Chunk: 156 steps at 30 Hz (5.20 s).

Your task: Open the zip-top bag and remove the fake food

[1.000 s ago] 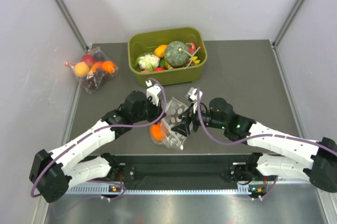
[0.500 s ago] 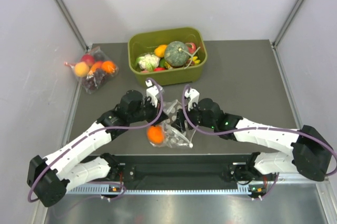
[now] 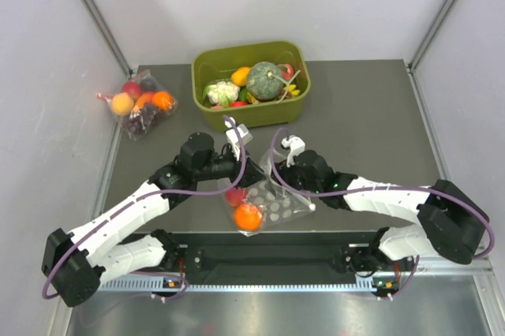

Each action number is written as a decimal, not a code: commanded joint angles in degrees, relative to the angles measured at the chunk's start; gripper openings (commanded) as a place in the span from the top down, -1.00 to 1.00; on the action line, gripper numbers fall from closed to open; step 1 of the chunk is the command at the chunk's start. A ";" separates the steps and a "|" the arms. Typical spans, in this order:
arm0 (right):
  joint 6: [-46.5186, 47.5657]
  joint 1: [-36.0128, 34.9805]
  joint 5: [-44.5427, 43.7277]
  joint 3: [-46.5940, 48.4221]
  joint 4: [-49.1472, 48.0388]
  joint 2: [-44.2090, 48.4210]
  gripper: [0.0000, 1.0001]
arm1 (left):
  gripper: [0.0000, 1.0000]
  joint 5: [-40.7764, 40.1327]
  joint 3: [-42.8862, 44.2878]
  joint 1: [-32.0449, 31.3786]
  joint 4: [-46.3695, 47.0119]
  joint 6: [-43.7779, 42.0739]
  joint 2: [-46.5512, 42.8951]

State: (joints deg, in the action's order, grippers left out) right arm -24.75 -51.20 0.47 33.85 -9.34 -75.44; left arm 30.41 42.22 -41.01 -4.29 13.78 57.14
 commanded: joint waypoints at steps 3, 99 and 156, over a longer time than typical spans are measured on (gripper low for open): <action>-2.49 4.96 -0.73 -3.95 -4.45 1.43 -0.38 | 0.04 -10.97 -0.55 -0.21 1.05 -0.86 -3.00; 2.78 -12.86 6.04 -8.89 -7.88 1.80 -0.64 | 1.00 -28.13 -28.24 -1.96 16.60 21.46 -7.05; 2.69 -29.13 -19.27 -7.12 -36.22 -13.17 0.28 | 1.00 -39.38 -28.51 -13.30 20.21 22.61 -3.17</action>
State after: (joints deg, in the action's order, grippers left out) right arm -22.98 -78.96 -15.40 26.85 -45.28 -94.15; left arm -8.49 11.75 -53.76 16.16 37.52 55.24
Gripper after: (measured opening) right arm 0.674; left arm 0.011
